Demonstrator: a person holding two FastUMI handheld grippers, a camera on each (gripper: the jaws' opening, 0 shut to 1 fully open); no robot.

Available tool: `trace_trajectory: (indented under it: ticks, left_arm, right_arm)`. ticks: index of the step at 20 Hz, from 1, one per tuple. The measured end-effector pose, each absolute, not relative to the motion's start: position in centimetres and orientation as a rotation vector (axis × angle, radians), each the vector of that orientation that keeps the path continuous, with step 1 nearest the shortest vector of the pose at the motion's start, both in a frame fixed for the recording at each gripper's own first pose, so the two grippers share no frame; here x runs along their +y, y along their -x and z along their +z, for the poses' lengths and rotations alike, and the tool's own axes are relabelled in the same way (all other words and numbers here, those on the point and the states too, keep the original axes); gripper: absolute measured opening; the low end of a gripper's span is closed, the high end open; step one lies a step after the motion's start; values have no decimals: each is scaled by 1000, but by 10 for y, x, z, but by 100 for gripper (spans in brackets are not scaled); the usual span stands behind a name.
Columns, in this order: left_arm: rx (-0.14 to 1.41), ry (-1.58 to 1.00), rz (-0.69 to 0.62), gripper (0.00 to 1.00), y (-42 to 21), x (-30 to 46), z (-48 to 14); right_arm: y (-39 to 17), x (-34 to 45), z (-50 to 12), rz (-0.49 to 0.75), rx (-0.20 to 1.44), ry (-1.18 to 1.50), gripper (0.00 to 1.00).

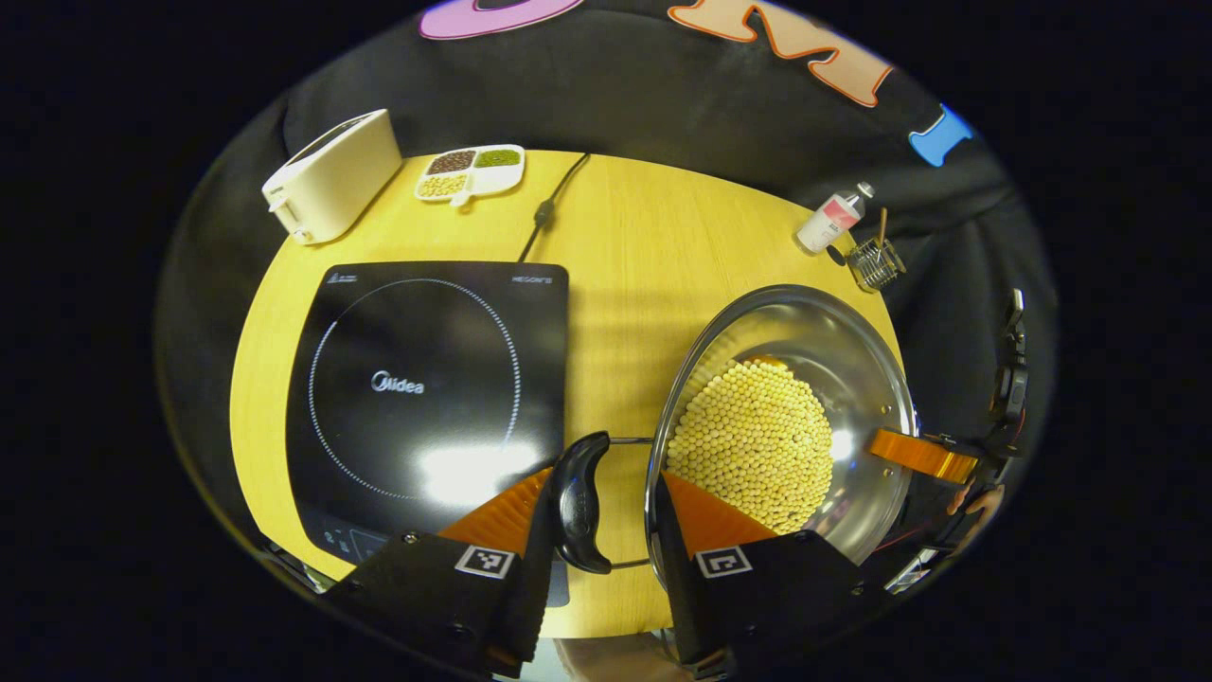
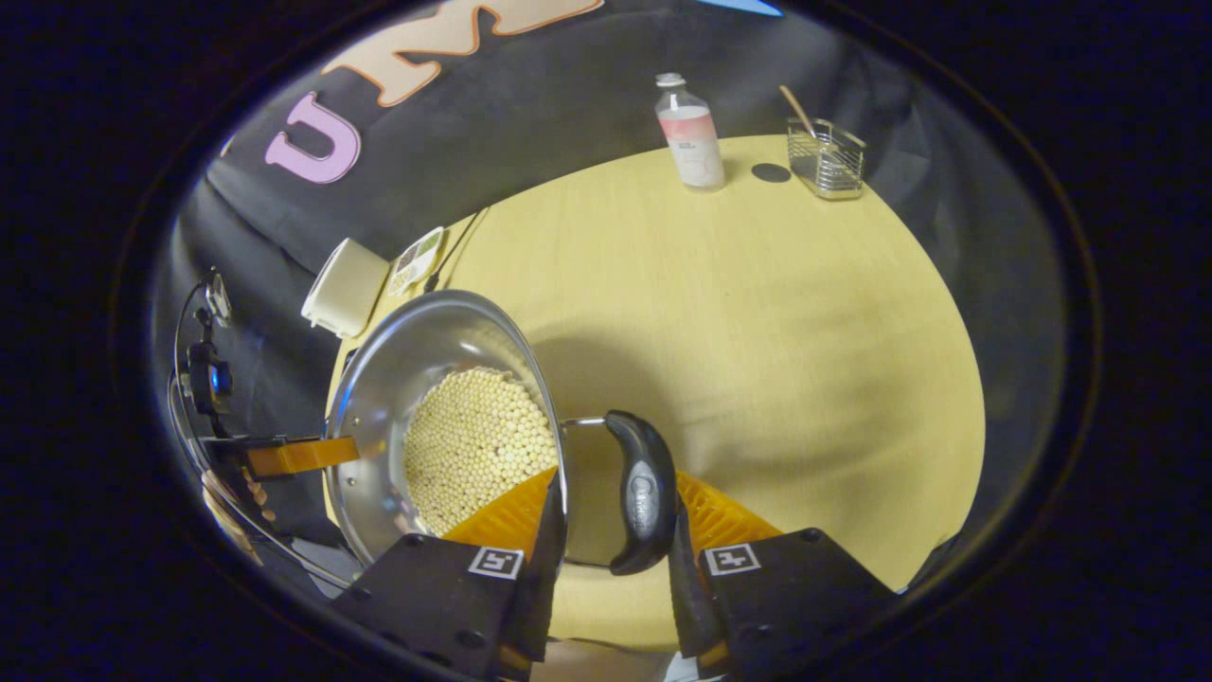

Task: First push the handle of the pot to place it horizontally, then grasp the pot with both hands and set it on the induction cooktop.

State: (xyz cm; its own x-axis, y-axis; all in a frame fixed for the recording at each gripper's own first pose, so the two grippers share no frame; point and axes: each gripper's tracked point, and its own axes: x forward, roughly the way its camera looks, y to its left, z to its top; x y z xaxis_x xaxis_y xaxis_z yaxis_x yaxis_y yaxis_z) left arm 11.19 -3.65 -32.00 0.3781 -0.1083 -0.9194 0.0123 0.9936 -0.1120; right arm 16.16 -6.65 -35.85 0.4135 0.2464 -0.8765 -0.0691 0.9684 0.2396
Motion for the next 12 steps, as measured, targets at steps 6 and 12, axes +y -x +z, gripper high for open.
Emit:
trace_trajectory:
  ticks: [6, 12]
  left_arm:
    - [1167, 75, -63, 56, -94, 21, -295]
    - [1184, 72, -57, 55, -87, 97, -287]
  right_arm:
    - [-137, -10, -351, 218, 1125, -188, 48]
    - [-114, 71, -354, 228, 1144, -202, 54]
